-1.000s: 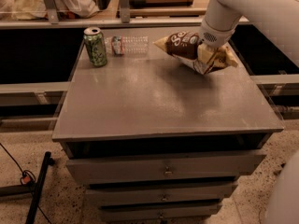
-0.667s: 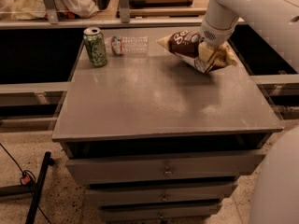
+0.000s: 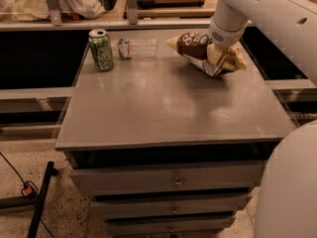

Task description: Move brown chip bag near water bottle

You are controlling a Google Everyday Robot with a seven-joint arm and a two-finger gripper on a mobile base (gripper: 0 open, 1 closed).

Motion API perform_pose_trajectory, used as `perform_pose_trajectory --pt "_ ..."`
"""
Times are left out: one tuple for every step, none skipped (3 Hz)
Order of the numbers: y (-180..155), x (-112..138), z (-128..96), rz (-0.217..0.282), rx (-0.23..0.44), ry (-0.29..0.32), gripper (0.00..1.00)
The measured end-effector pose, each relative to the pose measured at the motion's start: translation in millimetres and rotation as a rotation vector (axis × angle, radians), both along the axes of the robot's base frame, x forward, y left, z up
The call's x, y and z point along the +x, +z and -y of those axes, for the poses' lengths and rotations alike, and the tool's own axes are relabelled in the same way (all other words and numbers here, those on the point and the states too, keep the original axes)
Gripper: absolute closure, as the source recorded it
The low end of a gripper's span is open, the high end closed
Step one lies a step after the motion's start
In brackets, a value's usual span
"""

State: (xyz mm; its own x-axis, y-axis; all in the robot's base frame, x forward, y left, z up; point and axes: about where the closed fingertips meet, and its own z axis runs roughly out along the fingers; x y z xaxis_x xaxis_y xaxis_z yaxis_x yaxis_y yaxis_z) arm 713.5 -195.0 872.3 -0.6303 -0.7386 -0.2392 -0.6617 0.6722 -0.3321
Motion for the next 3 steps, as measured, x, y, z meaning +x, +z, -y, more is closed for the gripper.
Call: perform_pose_trajectory --pt "-1.8 1.8 -7.4 -0.004 -0.007 -0.015 0.36" --pt "-4.1 2.0 -7.6 -0.007 -0.007 -0.014 0.13" --pt "-6.5 2.3 -8.0 -0.011 -0.008 -0.014 0.0"
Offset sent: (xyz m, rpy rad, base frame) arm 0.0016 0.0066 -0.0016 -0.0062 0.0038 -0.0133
